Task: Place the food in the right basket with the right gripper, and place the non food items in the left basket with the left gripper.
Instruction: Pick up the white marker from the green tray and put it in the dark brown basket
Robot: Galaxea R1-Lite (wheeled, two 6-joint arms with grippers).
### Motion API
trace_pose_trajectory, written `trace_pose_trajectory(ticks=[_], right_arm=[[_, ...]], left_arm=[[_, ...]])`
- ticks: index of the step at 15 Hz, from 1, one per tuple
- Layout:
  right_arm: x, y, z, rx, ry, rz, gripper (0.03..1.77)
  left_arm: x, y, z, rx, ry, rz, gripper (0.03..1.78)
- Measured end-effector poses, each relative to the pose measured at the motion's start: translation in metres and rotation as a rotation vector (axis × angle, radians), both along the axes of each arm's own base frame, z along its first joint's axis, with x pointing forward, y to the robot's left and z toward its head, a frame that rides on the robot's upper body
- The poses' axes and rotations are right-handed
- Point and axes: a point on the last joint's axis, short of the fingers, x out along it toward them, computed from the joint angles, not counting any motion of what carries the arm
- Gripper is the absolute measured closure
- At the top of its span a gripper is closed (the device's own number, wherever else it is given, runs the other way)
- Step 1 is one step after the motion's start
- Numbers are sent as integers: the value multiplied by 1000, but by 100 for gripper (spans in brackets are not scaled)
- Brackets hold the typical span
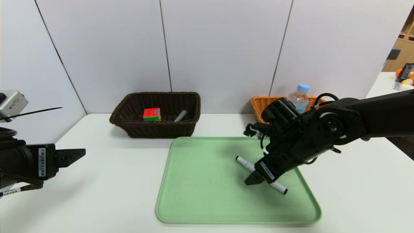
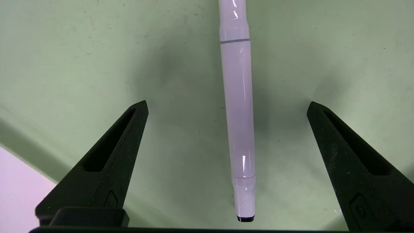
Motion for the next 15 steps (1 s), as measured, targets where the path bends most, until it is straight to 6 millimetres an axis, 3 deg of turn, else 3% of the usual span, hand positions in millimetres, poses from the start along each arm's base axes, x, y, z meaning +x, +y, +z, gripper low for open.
trace_pose_trajectory(ticks=[15], right_arm=[[-3, 12, -5, -52, -13, 15, 10]], left_arm=[[2, -2, 3, -10, -28, -8, 12]])
